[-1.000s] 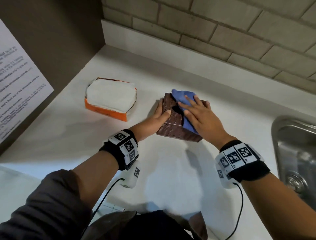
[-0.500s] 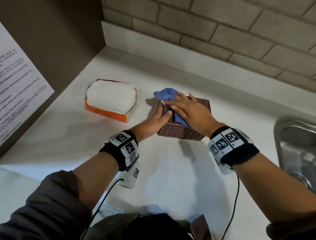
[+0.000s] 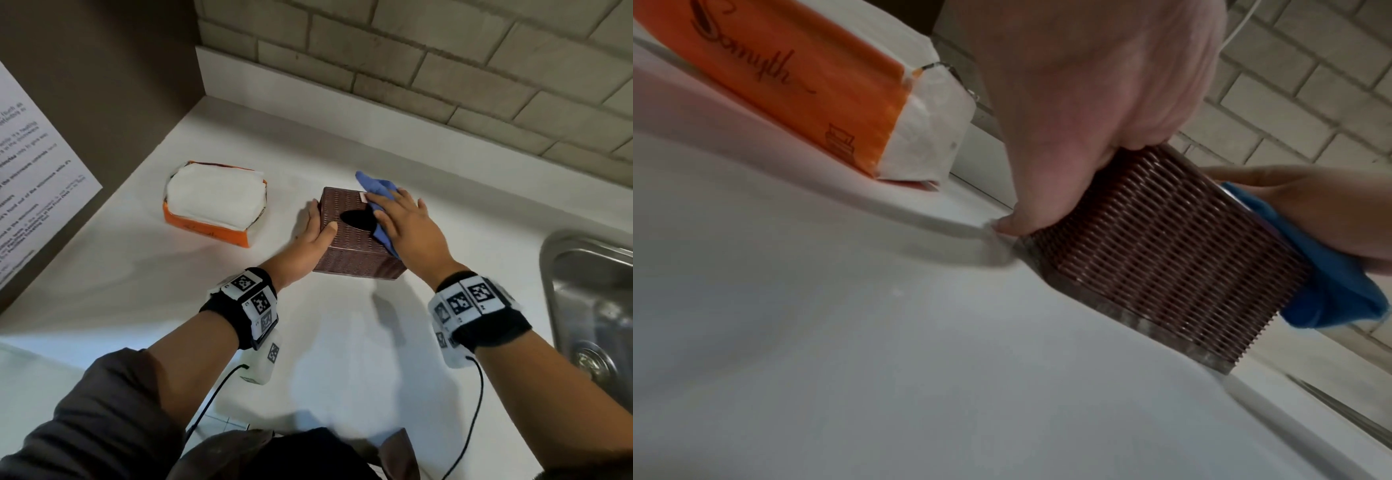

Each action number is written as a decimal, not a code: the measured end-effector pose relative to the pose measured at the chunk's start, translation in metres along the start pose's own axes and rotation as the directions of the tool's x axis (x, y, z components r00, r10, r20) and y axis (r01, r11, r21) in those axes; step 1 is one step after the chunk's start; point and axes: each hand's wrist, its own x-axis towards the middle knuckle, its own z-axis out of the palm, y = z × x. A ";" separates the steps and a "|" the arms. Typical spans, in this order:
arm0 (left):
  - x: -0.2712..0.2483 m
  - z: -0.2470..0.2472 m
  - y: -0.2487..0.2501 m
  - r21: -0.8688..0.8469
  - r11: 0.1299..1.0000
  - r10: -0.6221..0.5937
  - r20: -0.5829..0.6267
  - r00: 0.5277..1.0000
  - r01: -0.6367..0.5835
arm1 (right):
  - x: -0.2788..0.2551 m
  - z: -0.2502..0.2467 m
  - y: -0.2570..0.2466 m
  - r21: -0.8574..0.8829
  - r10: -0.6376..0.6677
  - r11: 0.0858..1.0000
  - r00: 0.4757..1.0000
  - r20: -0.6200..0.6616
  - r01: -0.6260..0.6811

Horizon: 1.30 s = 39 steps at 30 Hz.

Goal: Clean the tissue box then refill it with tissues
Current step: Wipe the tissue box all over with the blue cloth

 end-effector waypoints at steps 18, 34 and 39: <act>0.001 0.003 0.006 -0.159 0.983 0.092 0.020 0.996 -0.088 | -0.012 0.025 -0.056 -0.030 -0.060 0.998 0.996 -0.065 0.058; 0.010 -0.001 -0.011 -0.112 0.992 0.067 0.058 0.996 -0.060 | -0.030 0.000 -0.007 0.260 0.227 0.952 0.943 -0.244 -0.162; 0.007 -0.004 -0.001 -0.174 0.975 0.153 0.061 0.986 -0.140 | -0.016 0.011 -0.016 -0.041 0.056 0.997 0.997 -0.053 -0.059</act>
